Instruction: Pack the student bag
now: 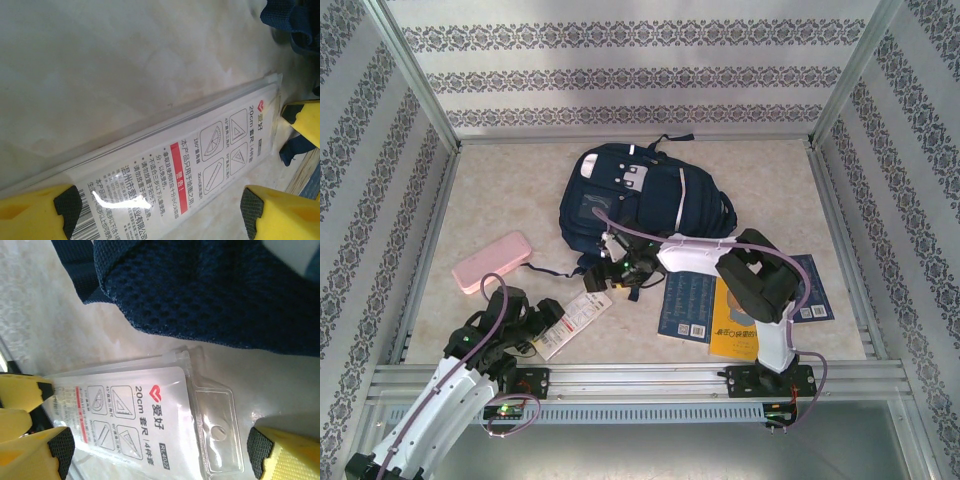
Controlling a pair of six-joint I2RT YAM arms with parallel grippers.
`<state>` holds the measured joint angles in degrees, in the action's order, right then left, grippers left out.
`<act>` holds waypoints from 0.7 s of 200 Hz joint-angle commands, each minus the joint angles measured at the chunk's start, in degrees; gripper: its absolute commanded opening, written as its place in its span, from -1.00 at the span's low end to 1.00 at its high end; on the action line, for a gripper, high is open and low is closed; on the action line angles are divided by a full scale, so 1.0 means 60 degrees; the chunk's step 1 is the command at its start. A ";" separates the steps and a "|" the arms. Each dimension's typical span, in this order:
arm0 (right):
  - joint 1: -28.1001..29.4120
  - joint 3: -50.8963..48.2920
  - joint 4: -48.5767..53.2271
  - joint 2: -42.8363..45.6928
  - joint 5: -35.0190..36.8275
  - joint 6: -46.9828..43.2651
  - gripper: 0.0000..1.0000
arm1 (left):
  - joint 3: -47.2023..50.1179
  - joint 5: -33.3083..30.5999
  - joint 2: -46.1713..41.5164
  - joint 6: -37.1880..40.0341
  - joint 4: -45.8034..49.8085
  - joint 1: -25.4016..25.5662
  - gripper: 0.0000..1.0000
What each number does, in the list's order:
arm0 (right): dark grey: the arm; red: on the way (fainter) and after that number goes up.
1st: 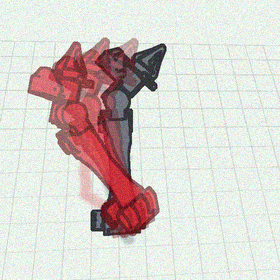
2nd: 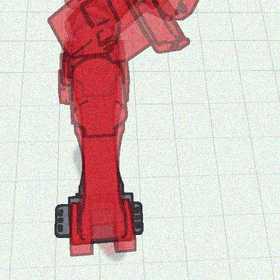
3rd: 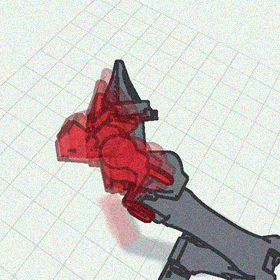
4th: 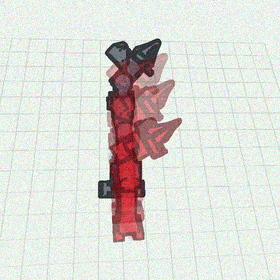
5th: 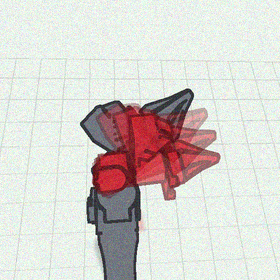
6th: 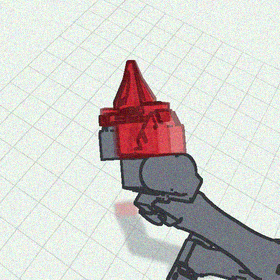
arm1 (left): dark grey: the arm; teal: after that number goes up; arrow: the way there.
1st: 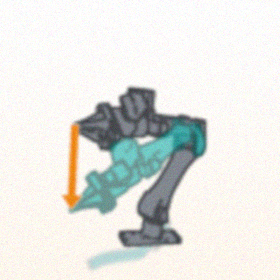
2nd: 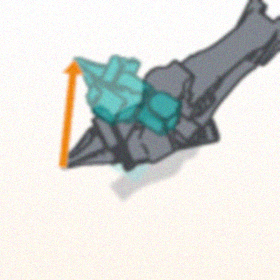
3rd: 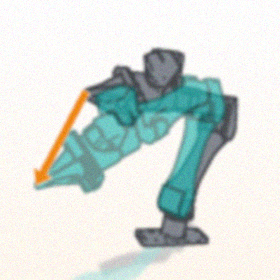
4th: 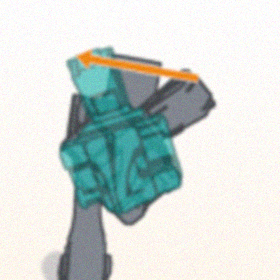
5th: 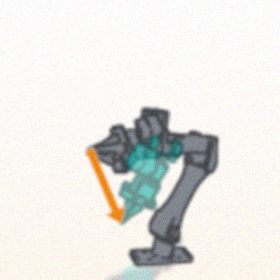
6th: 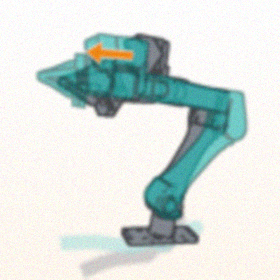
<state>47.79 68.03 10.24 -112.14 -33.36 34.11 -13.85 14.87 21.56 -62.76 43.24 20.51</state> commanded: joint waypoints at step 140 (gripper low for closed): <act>-0.0143 -0.0935 -0.0658 0.0821 -0.1060 0.1420 0.63 | 0.0953 0.0048 0.0109 0.0910 0.0410 -0.0085 0.70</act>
<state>48.80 66.08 2.13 -113.82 -47.57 42.09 -12.99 15.44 21.26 -59.59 42.70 20.51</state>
